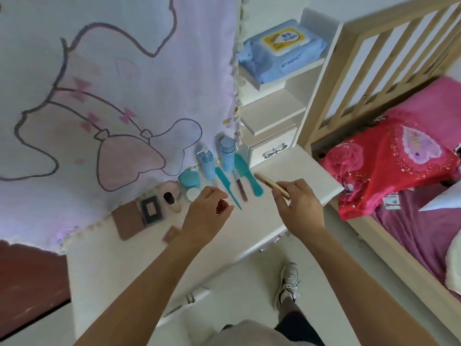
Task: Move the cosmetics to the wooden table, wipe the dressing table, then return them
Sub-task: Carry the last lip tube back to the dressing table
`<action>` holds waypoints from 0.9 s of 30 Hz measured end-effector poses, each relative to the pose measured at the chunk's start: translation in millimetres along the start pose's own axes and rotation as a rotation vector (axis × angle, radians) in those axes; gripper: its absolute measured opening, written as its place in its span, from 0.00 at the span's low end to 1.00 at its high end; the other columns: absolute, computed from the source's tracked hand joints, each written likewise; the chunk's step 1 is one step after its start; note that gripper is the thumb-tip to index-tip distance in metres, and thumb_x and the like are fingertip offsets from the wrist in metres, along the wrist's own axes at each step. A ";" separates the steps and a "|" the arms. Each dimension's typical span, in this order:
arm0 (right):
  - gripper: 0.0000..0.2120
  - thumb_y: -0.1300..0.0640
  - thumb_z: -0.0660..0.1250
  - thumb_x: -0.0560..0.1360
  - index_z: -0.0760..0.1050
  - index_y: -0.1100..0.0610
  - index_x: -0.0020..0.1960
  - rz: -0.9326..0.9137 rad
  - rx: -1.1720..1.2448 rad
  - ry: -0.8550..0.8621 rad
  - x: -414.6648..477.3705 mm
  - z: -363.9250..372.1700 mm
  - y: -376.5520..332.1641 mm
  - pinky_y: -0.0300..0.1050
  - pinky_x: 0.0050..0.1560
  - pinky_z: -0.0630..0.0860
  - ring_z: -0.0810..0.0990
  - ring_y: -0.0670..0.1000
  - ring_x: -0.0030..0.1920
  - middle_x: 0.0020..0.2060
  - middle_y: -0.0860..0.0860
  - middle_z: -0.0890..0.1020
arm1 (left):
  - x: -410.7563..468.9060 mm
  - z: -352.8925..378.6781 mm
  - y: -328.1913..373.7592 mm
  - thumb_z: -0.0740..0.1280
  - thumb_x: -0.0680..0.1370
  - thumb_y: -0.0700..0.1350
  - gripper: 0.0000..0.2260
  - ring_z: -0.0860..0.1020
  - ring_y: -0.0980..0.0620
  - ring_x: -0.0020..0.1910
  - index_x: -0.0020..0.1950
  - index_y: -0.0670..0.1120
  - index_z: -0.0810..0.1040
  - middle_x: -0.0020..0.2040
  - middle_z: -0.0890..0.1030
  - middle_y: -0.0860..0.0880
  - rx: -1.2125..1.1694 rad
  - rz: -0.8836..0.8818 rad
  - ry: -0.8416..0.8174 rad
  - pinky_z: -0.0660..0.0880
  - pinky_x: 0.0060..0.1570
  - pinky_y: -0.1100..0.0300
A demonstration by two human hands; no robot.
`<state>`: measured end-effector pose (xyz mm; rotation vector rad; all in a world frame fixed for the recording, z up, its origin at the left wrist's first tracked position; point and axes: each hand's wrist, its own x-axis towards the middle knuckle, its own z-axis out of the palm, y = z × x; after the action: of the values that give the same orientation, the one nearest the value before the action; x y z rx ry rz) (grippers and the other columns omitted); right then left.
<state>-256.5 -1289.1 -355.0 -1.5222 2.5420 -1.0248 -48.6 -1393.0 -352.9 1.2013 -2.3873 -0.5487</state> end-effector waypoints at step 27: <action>0.15 0.46 0.63 0.77 0.69 0.52 0.59 0.018 -0.092 -0.724 90.3 167.9 100.9 0.50 0.41 0.76 0.79 0.56 0.44 0.44 0.50 0.79 | 49.5 165.5 -51.4 0.73 0.72 0.35 0.07 0.78 0.43 0.46 0.48 0.36 0.80 0.51 0.78 0.42 -0.059 -0.428 -0.178 0.78 0.47 0.51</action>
<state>-329.3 -1417.1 -512.6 -1.5148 2.0878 -0.2618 -128.1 -1435.4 -509.0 1.7126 -2.2362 -0.8836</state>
